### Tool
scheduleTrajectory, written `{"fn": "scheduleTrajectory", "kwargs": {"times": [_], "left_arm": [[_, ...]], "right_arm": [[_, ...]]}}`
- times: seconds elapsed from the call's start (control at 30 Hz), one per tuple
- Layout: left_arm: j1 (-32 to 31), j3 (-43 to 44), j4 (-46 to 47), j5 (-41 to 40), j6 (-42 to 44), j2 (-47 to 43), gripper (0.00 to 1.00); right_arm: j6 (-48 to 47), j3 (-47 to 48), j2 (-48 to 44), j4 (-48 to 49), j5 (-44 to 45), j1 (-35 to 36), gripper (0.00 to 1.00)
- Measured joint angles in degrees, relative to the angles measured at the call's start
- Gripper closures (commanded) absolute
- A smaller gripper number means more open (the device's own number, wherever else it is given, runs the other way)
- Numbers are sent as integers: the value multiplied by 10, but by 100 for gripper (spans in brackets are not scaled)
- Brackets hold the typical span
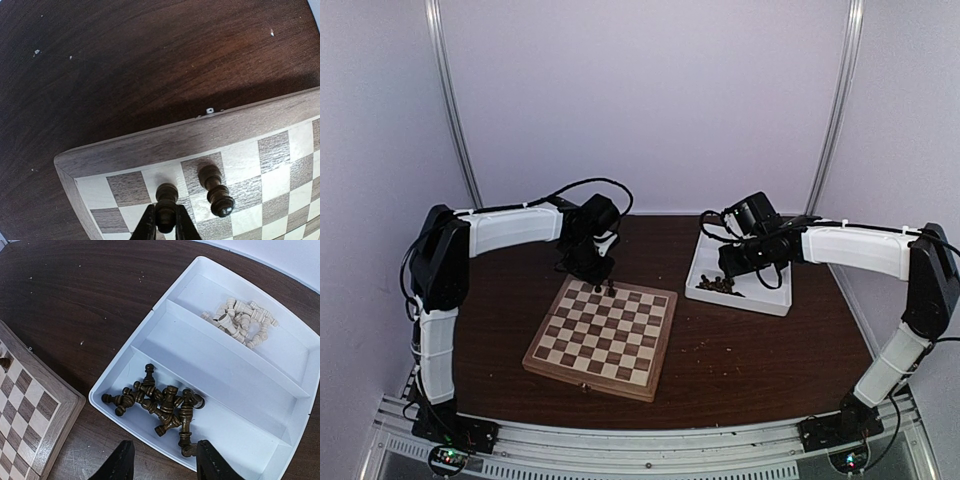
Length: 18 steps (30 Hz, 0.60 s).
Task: Set up the chess pieces on the board
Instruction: Place the chess piece on the chessboard.
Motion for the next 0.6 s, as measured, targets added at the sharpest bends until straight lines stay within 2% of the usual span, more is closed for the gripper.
{"fn": "scheduleTrajectory", "kwargs": {"times": [0.3, 0.6], "left_arm": [[0, 0, 0, 4, 0, 0, 77], [0, 0, 0, 6, 0, 0, 75]], "right_arm": [[3, 10, 16, -7, 1, -10, 55], [14, 37, 63, -23, 3, -23, 54]]}}
